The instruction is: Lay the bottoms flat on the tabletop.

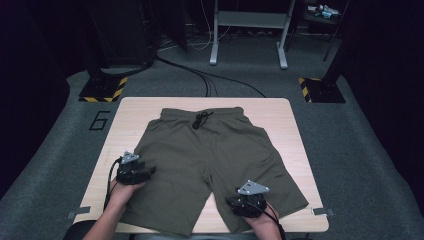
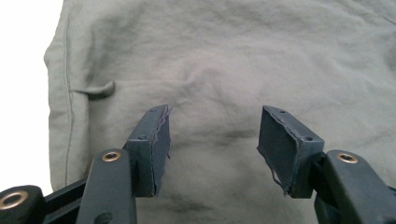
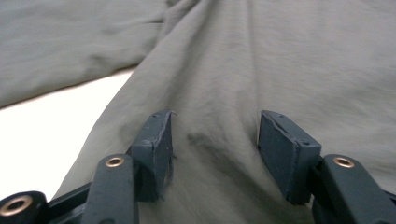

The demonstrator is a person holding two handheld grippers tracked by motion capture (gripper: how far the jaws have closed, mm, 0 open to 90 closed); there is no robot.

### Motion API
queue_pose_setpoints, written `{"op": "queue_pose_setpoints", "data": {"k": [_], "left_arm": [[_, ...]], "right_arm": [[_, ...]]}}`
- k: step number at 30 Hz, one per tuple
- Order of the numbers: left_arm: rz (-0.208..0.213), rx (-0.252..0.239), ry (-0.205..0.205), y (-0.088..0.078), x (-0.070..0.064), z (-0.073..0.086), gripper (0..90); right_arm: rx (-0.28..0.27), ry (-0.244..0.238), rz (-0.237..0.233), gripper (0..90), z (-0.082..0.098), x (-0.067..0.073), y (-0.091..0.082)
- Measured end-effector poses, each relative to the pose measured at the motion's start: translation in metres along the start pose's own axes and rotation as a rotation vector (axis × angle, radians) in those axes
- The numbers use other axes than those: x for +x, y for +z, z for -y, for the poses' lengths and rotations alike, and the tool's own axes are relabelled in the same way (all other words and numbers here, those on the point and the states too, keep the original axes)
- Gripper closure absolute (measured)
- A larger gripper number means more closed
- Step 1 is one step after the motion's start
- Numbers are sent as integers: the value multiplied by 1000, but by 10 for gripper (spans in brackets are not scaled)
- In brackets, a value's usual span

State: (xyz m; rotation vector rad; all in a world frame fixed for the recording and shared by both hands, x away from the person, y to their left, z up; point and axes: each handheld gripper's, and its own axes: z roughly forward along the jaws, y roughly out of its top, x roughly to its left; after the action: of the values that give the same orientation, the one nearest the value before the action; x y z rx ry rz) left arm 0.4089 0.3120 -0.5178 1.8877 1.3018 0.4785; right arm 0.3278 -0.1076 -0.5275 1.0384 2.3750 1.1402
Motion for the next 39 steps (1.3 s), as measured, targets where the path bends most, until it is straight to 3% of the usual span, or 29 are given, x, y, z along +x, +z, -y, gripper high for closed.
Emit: {"op": "queue_pose_setpoints", "data": {"k": [3,7,10,12,16,22,24,26,33,39], "left_arm": [[27,-7,-10,0,3,-4,423],[56,-10,-17,-1,9,-11,412],[85,-20,-47,-1,14,-18,392],[90,-29,-36,-2,17,-23,390],[78,-7,35,-2,24,-35,386],[76,8,46,2,37,-44,380],[66,6,69,3,42,-47,380],[60,9,96,4,47,-49,380],[35,16,149,12,66,-47,409],[35,9,81,17,89,-41,409]], "right_arm": [[-46,30,-9,401,-7,-8,-4],[-69,69,-29,371,-19,-29,-7],[-81,29,-15,358,-27,-43,-7],[-77,2,-13,353,-34,-54,-7],[-90,-6,-7,360,-46,-76,-7],[-97,30,16,401,-56,-110,-6],[-97,37,26,408,-56,-120,-7],[-82,56,2,405,-57,-134,-7],[-90,100,75,405,-48,-175,-10],[-84,98,140,451,-44,-201,-18]]}}
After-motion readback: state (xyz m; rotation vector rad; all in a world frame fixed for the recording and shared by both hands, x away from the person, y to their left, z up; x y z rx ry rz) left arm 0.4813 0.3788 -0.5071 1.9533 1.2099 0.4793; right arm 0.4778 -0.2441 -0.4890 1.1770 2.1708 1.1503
